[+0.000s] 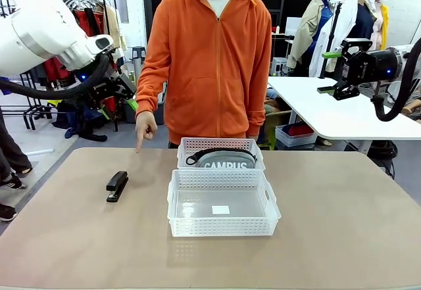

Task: Distribute items into two baskets.
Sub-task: Pick up the Stapler that the person points to.

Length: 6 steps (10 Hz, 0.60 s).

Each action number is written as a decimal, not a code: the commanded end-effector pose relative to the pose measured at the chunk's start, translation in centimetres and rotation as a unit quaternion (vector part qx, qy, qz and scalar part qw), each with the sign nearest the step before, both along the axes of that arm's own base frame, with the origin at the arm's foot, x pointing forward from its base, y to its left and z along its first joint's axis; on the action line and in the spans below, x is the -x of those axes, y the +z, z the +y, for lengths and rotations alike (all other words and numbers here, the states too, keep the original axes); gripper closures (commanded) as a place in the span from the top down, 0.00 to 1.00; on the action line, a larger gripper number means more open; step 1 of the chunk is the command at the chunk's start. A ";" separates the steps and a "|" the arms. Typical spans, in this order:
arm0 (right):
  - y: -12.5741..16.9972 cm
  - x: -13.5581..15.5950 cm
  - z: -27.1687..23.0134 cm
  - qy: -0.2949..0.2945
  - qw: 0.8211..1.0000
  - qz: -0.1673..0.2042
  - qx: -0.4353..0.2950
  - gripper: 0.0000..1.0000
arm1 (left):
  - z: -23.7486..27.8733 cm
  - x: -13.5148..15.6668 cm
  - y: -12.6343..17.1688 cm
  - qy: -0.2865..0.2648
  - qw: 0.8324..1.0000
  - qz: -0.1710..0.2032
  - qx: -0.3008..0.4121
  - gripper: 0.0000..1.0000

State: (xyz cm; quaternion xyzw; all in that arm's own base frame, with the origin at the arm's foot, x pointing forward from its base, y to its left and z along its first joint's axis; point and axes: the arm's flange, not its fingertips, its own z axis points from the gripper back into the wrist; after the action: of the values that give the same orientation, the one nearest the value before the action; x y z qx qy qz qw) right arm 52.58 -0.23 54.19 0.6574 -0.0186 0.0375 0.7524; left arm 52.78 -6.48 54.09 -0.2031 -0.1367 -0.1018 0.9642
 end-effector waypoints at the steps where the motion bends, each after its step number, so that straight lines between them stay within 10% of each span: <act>1: 0.3 0.0 0.0 0.001 1.000 -0.002 0.000 1.00 | 0.7 -0.2 0.8 0.002 1.000 -0.006 -0.001 1.00; 6: 0.3 0.0 0.0 0.001 1.000 -0.002 0.000 1.00 | -1.3 -0.4 -1.6 -0.008 1.000 0.001 -0.017 1.00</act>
State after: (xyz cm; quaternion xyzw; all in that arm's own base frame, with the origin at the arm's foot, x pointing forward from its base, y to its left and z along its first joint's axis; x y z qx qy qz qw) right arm 52.58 -0.23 54.20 0.6574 -0.0186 0.0375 0.7524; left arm 52.92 -7.23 53.75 -0.2024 -0.1349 -0.1087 0.9639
